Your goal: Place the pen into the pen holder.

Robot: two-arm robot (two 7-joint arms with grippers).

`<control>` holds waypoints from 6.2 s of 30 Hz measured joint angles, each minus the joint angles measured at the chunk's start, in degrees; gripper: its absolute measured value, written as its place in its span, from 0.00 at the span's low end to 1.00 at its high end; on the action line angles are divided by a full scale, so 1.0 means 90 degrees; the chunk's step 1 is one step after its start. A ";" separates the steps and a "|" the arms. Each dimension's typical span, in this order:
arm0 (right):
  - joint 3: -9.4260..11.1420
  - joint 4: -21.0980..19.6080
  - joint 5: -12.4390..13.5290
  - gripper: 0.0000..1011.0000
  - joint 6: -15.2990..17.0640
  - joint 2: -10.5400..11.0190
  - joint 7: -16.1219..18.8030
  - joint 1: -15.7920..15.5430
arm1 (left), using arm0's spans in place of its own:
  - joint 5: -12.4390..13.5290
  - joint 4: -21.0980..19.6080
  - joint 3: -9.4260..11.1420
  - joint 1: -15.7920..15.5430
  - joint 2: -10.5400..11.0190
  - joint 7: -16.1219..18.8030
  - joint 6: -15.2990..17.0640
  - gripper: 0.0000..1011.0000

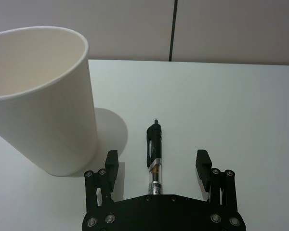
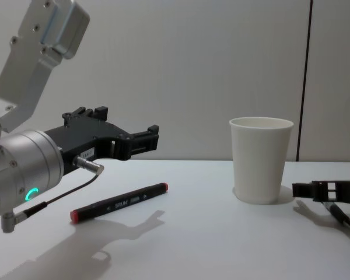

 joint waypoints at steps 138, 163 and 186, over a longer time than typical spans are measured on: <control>0.0511 0.1651 0.2105 0.14 -0.4185 0.0403 0.4485 0.1549 | 0.0000 0.0000 0.0000 0.0000 0.0000 0.0000 0.0000 0.99; 0.0010 0.2469 0.1855 0.14 -0.4609 0.0403 0.4676 0.1781 | 0.0000 0.0000 0.0000 0.0000 0.0000 0.0000 0.0000 0.99; -0.0151 0.2990 0.1448 0.15 -0.5221 0.0268 0.4281 0.1915 | 0.0000 0.0000 0.0000 0.0000 0.0000 0.0000 0.0000 0.99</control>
